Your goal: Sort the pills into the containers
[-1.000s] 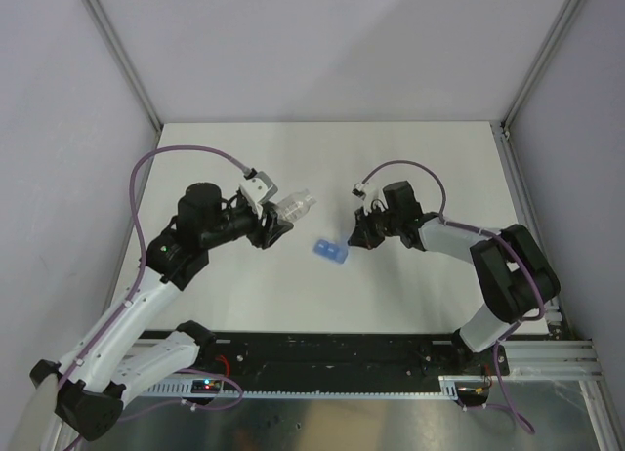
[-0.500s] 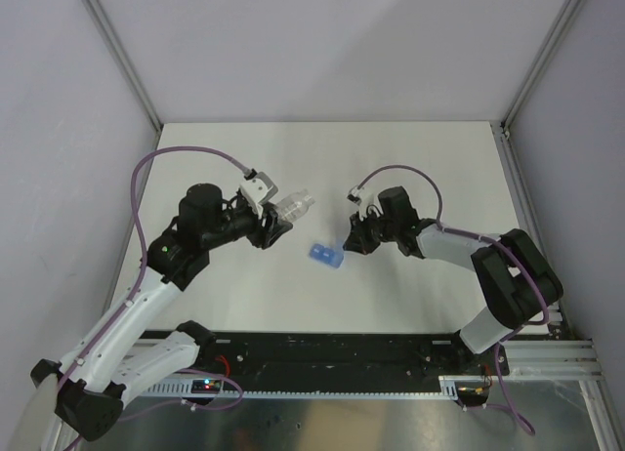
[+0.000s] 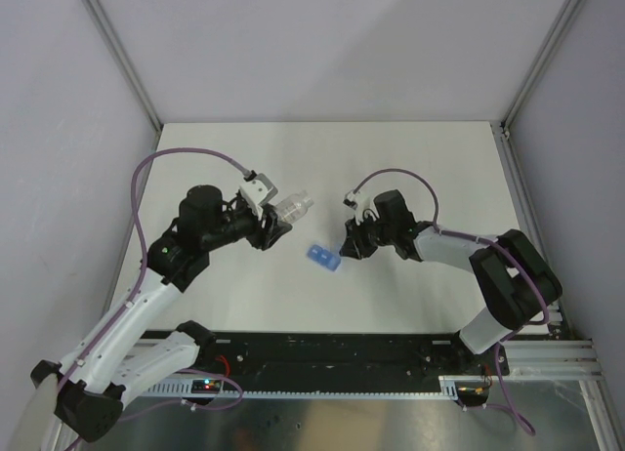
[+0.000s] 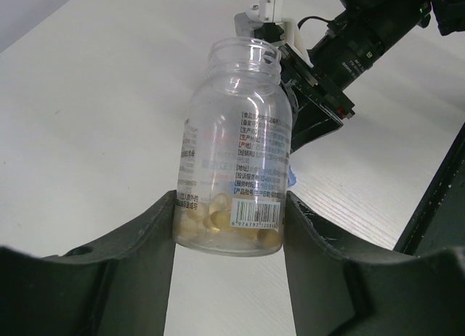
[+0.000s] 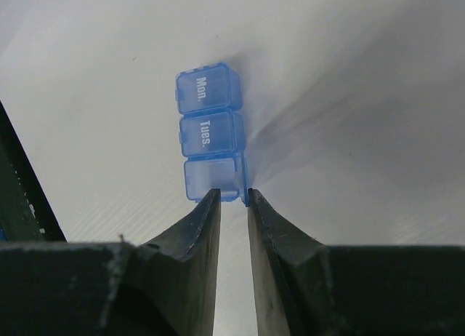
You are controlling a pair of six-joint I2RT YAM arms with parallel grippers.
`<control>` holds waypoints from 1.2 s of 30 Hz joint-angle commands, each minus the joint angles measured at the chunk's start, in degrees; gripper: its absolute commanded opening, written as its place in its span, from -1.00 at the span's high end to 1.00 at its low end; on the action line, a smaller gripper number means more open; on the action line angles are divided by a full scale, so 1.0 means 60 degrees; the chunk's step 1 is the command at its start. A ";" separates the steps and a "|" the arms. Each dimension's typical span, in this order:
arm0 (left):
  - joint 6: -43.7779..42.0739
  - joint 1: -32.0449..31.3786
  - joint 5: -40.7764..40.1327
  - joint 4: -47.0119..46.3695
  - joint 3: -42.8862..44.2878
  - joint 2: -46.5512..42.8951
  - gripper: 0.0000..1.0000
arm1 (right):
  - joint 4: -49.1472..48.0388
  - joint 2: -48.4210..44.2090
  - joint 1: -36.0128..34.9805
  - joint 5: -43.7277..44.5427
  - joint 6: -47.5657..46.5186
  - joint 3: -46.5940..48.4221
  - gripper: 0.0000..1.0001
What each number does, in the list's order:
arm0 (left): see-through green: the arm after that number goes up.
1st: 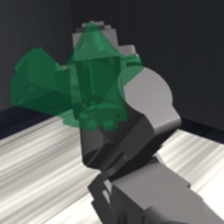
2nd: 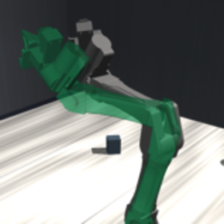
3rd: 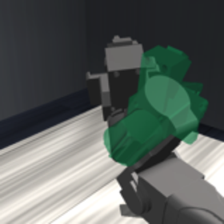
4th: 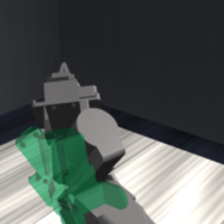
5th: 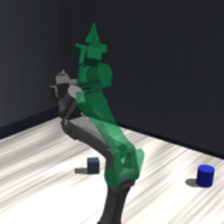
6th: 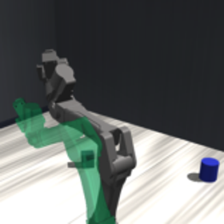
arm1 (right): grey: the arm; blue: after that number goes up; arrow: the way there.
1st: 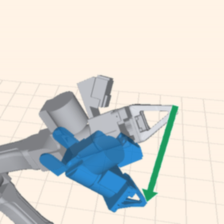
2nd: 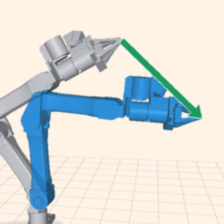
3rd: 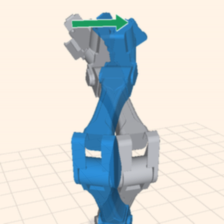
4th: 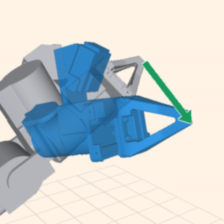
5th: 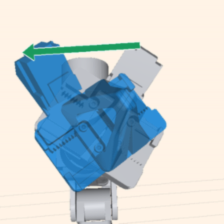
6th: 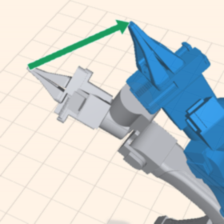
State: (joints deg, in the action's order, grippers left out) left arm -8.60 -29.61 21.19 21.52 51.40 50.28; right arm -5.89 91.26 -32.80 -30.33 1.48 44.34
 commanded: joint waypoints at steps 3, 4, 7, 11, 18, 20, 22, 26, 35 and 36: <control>-0.0117 0.0071 -0.0071 -0.0420 -0.0015 -0.0213 1.00 | -0.0322 -0.0101 -0.0213 0.0044 -0.0132 -0.0044 0.47; -0.0118 0.0078 -0.0080 -0.0414 -0.0013 -0.0217 1.00 | -0.0315 -0.0105 -0.0252 0.0030 -0.0152 -0.0040 0.46; -0.0145 0.0085 -0.0094 -0.0414 -0.0067 -0.0241 1.00 | -0.0284 -0.0087 -0.0388 0.0006 -0.0152 -0.0036 0.46; -0.0231 0.0078 -0.0170 -0.0418 -0.0162 -0.0288 1.00 | -0.0262 -0.0054 -0.0550 -0.0016 -0.0199 -0.0038 0.47; -0.0555 0.0083 -0.0332 -0.0399 -0.0386 -0.0320 1.00 | -0.0292 -0.0060 -0.0612 0.0100 -0.0217 -0.0042 0.46; -0.0734 0.0085 -0.0241 -0.0391 -0.0526 -0.0293 1.00 | -0.0293 -0.0089 -0.0569 0.0139 -0.0217 -0.0037 0.37; -0.0958 0.0085 -0.0050 -0.0392 -0.0759 -0.0276 1.00 | -0.0293 -0.0147 -0.0488 0.0152 -0.0217 -0.0036 0.25; -0.1485 0.0066 0.0455 -0.0397 -0.1240 -0.0213 1.00 | -0.0193 -0.0380 -0.0315 0.0167 -0.0217 0.0024 0.11; -0.1838 -0.0327 0.0941 -0.0438 -0.2059 0.0134 1.00 | 0.0430 -0.1126 -0.0042 0.0115 -0.0953 0.0073 -0.26; -0.1843 -0.0435 0.0946 -0.0437 -0.2163 0.0162 1.00 | 0.0471 -0.1210 0.0053 0.0102 -0.1024 0.0077 -0.28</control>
State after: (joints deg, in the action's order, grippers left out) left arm -17.34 -30.35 24.45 20.75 39.92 50.89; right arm -4.05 87.48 -33.74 -29.76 -1.43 44.25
